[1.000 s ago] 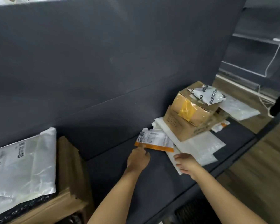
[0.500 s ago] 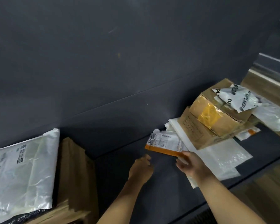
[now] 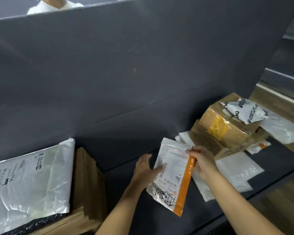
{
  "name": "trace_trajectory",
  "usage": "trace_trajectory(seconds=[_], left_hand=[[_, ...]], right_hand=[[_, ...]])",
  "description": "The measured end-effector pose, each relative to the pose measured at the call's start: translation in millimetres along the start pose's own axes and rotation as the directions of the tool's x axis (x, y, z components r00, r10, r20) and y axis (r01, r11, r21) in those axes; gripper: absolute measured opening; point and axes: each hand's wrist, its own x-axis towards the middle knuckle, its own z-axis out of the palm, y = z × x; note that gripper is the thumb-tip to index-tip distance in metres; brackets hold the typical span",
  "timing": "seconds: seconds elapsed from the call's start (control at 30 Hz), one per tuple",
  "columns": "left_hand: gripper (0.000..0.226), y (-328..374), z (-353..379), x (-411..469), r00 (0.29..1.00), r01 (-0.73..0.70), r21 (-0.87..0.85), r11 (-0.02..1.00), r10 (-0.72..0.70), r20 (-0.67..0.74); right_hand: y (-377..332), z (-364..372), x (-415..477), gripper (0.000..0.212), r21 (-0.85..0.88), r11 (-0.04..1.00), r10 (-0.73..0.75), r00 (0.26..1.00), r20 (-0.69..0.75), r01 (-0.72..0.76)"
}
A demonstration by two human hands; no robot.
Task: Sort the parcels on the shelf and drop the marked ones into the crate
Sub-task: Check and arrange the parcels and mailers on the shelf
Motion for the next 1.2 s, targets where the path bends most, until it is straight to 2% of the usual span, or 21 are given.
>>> trace_trajectory(seconds=[0.03, 0.1, 0.17, 0.27, 0.4, 0.47, 0.5, 0.53, 0.6, 0.67, 0.73, 0.77, 0.8, 0.87, 0.93, 1.0, 1.03, 1.1, 1.13, 1.2], left_hand=[[0.072, 3, -4, -5, 0.992, 0.030, -0.103, 0.994, -0.017, 0.127], [0.051, 6, -10, -20, 0.924, 0.093, -0.310, 0.946, 0.034, 0.381], [0.037, 1, -12, -34, 0.861, 0.079, -0.469, 0.880, 0.177, 0.476], [0.033, -7, -15, -51, 0.863, 0.067, -0.602, 0.796, 0.256, 0.435], [0.028, -16, -21, -61, 0.913, 0.025, -0.654, 0.756, 0.250, 0.323], [0.024, -17, -25, -63, 0.944, 0.000, -0.699, 0.715, 0.231, 0.237], [0.021, -15, -27, -64, 0.964, -0.004, -0.740, 0.672, 0.199, 0.175], [0.020, -14, -29, -65, 0.984, 0.000, -0.783, 0.622, 0.138, 0.110], [0.019, -13, -36, -62, 1.000, -0.007, -0.824, 0.566, 0.004, -0.006], [0.017, -13, -44, -55, 0.995, -0.034, -0.765, 0.643, -0.048, -0.085], [0.014, -8, -55, -51, 0.998, -0.039, -0.658, 0.752, -0.007, -0.068], [0.012, -5, -60, -50, 0.999, -0.034, -0.594, 0.804, 0.023, -0.027], [0.010, -2, -65, -49, 0.998, -0.037, -0.531, 0.846, 0.059, 0.025], [0.010, 8, -73, -48, 0.985, -0.065, -0.440, 0.895, 0.128, 0.116], [0.012, 14, -78, -45, 0.983, -0.115, -0.404, 0.907, 0.163, 0.085], [0.021, 14, -77, -43, 0.992, -0.122, -0.483, 0.867, 0.127, -0.023], [0.027, 10, -74, -43, 0.996, -0.090, -0.585, 0.806, 0.087, -0.033], [0.036, -2, -57, -49, 0.995, 0.033, -0.739, 0.672, 0.050, 0.090], [0.039, -6, -44, -57, 0.980, 0.087, -0.737, 0.670, 0.075, 0.184], [0.036, -8, -12, -75, 0.923, 0.074, -0.650, 0.757, 0.196, 0.332]], right_hand=[[-11, 3, -6, 0.021, 0.030, 0.999, -0.028, 0.999, 0.018, 0.028], [-27, 9, -14, 0.025, 0.111, 0.992, -0.063, 0.997, 0.045, 0.058], [-36, 13, -22, 0.029, 0.188, 0.979, -0.081, 0.996, 0.033, 0.073], [-44, 12, -31, 0.031, 0.290, 0.953, -0.090, 0.996, -0.009, 0.089], [-42, 7, -41, 0.033, 0.304, 0.944, -0.131, 0.991, -0.021, 0.131], [-40, 3, -42, 0.044, 0.335, 0.933, -0.137, 0.991, 0.000, 0.129], [-40, -1, -43, 0.052, 0.303, 0.946, -0.132, 0.991, 0.028, 0.118], [-41, -7, -46, 0.057, 0.201, 0.975, -0.113, 0.991, 0.069, 0.097], [-39, -21, -57, 0.059, -0.149, 0.988, -0.014, 0.978, 0.210, 0.047], [-31, -34, -72, 0.057, -0.413, 0.910, 0.194, 0.910, 0.367, -0.028], [-19, -43, -84, 0.049, -0.506, 0.856, 0.373, 0.809, 0.454, -0.111], [-12, -45, -89, 0.049, -0.507, 0.850, 0.414, 0.776, 0.477, -0.142], [-5, -48, -90, 0.052, -0.480, 0.861, 0.422, 0.766, 0.485, -0.170], [8, -48, -93, 0.053, -0.358, 0.908, 0.377, 0.795, 0.475, -0.216], [19, -45, -97, 0.048, -0.224, 0.946, 0.314, 0.832, 0.457, -0.234], [28, -39, -101, 0.049, -0.044, 0.971, 0.232, 0.876, 0.422, -0.236], [33, -36, -103, 0.051, 0.070, 0.971, 0.186, 0.905, 0.383, -0.229], [43, -31, -106, 0.049, 0.262, 0.945, 0.114, 0.949, 0.293, -0.195], [48, -26, -109, 0.044, 0.323, 0.930, 0.091, 0.960, 0.266, -0.178], [60, -15, -116, 0.039, 0.385, 0.911, 0.056, 0.970, 0.238, -0.148]])
